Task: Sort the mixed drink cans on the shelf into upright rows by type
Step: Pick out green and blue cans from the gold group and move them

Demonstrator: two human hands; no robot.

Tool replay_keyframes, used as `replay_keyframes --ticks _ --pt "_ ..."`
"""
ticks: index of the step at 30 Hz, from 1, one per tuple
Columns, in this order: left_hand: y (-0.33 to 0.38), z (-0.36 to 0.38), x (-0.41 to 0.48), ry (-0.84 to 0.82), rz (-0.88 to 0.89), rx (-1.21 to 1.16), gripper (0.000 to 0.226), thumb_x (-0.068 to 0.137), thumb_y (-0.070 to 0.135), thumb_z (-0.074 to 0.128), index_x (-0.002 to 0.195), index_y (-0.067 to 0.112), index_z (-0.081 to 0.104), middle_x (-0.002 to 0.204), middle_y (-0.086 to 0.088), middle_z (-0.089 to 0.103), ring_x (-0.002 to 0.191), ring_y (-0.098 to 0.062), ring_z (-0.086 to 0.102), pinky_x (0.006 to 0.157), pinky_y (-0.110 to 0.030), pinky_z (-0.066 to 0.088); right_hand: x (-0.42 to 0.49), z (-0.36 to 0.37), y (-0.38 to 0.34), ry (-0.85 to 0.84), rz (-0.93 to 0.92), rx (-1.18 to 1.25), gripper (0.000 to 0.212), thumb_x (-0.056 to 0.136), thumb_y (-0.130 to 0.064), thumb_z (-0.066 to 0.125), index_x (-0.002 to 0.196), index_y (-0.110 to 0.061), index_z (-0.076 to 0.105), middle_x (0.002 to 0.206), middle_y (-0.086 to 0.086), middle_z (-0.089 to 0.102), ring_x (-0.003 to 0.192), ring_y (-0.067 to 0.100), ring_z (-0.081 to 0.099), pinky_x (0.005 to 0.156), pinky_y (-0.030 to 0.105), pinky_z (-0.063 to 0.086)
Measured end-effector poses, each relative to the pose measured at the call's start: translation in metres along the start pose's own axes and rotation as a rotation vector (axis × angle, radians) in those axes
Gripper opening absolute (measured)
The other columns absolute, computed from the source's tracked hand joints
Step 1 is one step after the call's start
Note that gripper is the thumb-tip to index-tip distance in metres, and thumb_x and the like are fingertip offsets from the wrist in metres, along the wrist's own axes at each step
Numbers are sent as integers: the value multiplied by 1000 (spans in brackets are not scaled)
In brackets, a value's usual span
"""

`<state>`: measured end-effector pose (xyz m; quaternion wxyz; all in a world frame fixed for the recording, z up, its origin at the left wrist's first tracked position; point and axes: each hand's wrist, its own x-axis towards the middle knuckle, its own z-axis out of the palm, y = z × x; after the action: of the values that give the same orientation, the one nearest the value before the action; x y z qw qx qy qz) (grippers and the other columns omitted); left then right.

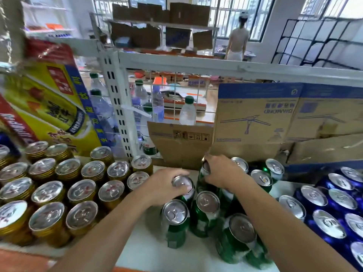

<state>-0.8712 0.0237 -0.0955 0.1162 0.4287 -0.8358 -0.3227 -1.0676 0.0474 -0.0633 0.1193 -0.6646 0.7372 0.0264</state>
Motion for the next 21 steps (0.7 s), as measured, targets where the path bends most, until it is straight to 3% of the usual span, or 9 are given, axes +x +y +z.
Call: replay_keyframes --ticks 6,10,13,17,21 --pt "15 -7 -22 128 -43 88 49 93 45 55 139 28 48 140 11 51 123 -7 48 96 -20 38 -14 -3 -23 71 -56 -17 48 95 -34 54 137 -16 41 137 13 43 123 38 43 97 48 44" --pt "9 -33 -66 351 -107 261 49 91 48 53 138 34 46 141 11 47 123 -11 46 102 -32 41 -27 -11 -63 224 -236 19 52 97 -40 51 142 -21 35 142 9 37 129 33 36 103 46 39" --pt "-13 -55 -106 497 -214 354 48 92 46 53 138 34 48 143 9 46 128 -13 43 102 -33 40 -33 -4 -103 288 -434 47 54 97 -42 48 145 -22 33 150 8 33 140 30 27 112 45 29" --pt "-51 -74 -167 545 -380 433 50 91 54 46 138 35 48 144 9 43 128 -16 46 94 -40 47 -45 10 -167 250 -653 76 52 97 -42 46 144 -23 38 147 8 39 140 32 30 111 47 31" --pt "-91 -87 -227 590 -576 495 50 89 56 42 131 32 54 137 4 51 118 -23 56 89 -46 48 -54 31 -226 216 -612 58 54 95 -50 42 143 -27 34 147 3 37 137 29 29 111 45 30"
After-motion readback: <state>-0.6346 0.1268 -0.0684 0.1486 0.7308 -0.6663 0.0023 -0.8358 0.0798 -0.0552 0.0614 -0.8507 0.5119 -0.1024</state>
